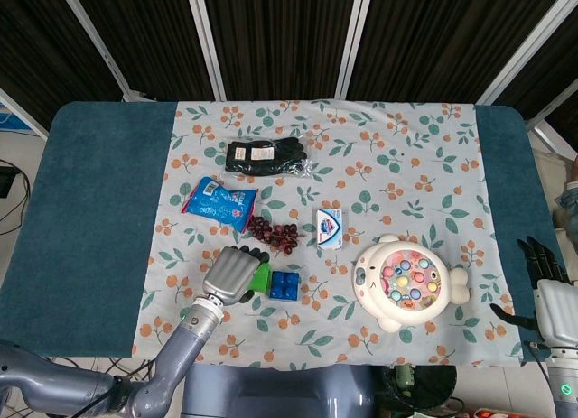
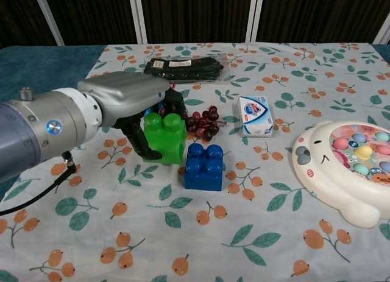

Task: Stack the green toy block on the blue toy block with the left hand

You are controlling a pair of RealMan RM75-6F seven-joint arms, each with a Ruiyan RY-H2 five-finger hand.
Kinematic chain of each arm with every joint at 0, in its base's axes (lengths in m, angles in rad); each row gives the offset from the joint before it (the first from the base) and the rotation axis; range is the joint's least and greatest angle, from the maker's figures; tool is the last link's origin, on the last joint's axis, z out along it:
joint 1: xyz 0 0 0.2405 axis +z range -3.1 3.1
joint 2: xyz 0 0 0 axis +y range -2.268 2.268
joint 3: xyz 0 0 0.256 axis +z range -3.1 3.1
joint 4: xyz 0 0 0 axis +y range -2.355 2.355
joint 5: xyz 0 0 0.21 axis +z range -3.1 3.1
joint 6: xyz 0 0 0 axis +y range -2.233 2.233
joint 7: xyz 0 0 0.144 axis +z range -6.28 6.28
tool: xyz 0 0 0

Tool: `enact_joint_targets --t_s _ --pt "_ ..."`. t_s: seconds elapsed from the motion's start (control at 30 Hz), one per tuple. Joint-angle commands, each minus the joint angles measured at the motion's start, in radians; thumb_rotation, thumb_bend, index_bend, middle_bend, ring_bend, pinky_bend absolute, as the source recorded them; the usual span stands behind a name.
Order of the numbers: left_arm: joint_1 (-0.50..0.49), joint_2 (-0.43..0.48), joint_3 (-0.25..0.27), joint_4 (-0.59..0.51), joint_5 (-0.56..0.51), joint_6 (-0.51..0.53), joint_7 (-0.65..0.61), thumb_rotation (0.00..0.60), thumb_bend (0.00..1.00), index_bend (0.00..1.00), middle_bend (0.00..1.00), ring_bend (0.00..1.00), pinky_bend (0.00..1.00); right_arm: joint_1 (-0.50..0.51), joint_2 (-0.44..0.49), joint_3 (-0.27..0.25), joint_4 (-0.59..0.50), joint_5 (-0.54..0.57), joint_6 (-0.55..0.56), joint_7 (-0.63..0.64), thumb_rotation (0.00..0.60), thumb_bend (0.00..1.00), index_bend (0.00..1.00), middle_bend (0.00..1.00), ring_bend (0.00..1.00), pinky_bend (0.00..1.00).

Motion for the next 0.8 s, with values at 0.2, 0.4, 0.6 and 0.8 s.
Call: enact_joint_targets --t_s 0.2,0.4,0.6,0.8 --pt "-0.081 -0.06 -0.07 0.004 -0.094 0.043 0.062 0.6 0.41 0.53 0.5 0.45 0.51 0.0 0.001 0.001 -0.001 0.004 -0.004 0.004 0.6 0.12 0.0 0.0 0.0 0.19" --pt "-0.15 -0.131 -0.106 0.053 -0.172 0.07 0.115 0.6 0.41 0.53 0.5 0.45 0.51 0.001 0.002 0.003 -0.003 0.01 -0.007 0.012 0.6 0.12 0.0 0.0 0.0 0.19" --pt "-0.211 -0.167 -0.134 0.086 -0.228 0.089 0.166 0.6 0.41 0.53 0.5 0.45 0.51 0.001 0.005 0.006 -0.005 0.017 -0.013 0.021 0.6 0.12 0.0 0.0 0.0 0.19" --pt "-0.242 -0.172 -0.143 0.1 -0.282 0.096 0.184 0.6 0.41 0.53 0.5 0.45 0.51 0.001 0.006 0.007 -0.008 0.02 -0.015 0.026 0.6 0.12 0.0 0.0 0.0 0.19"
